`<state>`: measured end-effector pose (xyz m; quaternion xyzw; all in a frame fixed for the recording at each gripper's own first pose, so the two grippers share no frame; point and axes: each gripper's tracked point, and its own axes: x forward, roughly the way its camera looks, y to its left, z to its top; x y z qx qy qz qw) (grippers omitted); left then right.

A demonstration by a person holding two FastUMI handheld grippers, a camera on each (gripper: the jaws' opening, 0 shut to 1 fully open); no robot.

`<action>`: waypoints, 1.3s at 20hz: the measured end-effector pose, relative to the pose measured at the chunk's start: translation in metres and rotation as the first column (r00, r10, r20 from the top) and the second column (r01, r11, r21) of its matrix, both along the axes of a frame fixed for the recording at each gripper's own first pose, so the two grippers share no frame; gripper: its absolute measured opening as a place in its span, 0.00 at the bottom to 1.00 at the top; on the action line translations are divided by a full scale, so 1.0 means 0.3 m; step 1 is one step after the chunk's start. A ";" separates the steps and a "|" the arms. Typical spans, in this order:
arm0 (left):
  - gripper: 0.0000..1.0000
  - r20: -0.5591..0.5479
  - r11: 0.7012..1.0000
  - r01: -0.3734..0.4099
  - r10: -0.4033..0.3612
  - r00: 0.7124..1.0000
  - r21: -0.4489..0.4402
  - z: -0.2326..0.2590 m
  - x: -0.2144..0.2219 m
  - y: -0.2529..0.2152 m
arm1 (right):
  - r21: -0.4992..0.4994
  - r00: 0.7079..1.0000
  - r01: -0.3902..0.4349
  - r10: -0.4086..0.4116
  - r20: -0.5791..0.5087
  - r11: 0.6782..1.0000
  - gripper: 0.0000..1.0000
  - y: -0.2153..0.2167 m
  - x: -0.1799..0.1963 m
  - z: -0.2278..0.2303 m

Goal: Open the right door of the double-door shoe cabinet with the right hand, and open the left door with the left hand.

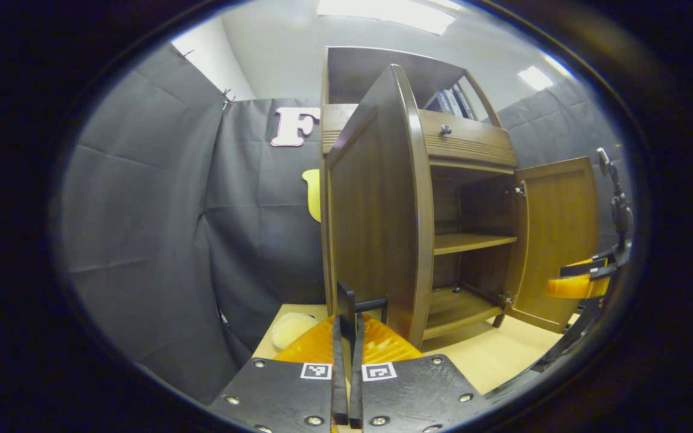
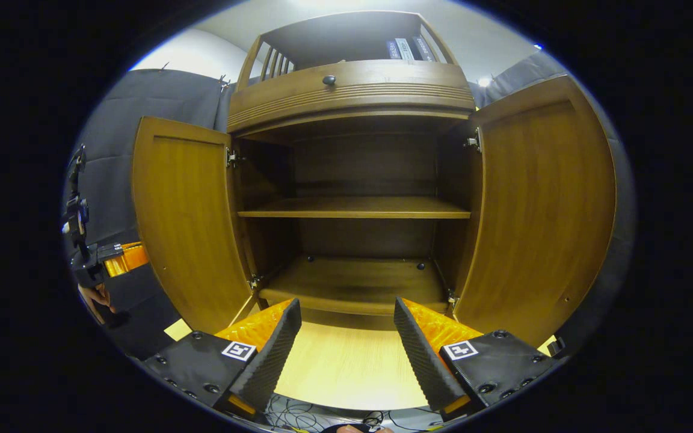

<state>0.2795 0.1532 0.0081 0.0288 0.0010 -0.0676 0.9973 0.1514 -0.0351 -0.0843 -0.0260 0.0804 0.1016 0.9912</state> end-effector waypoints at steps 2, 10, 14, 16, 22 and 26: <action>0.04 -0.004 1.000 -0.016 0.016 1.000 0.003 -0.002 0.003 0.060 | -0.001 1.000 0.016 -0.016 0.024 1.000 0.94 -0.055 -0.031 0.118; 0.03 0.027 1.000 -0.016 0.016 1.000 -0.023 0.016 -0.030 0.248 | -0.072 0.991 0.124 -0.120 0.066 0.990 0.93 -0.228 -0.108 0.215; 0.03 -0.010 0.998 -0.057 0.057 0.998 -0.030 0.025 -0.100 0.261 | -0.046 0.989 0.133 -0.129 0.079 0.990 0.95 -0.268 -0.086 0.228; 0.03 -0.006 0.995 -0.102 0.102 0.995 -0.008 0.056 -0.158 0.260 | -0.035 0.989 0.125 -0.122 0.079 0.991 0.96 -0.301 -0.083 0.233; 0.03 0.007 0.975 -0.222 0.222 0.975 -0.028 0.170 -0.362 0.145 | 0.005 0.998 0.036 -0.036 0.047 0.999 0.96 -0.378 -0.093 0.213; 0.06 0.016 0.964 -0.262 0.264 0.965 -0.053 0.210 -0.431 0.010 | 0.021 0.998 -0.042 0.041 0.039 0.999 0.94 -0.401 -0.127 0.196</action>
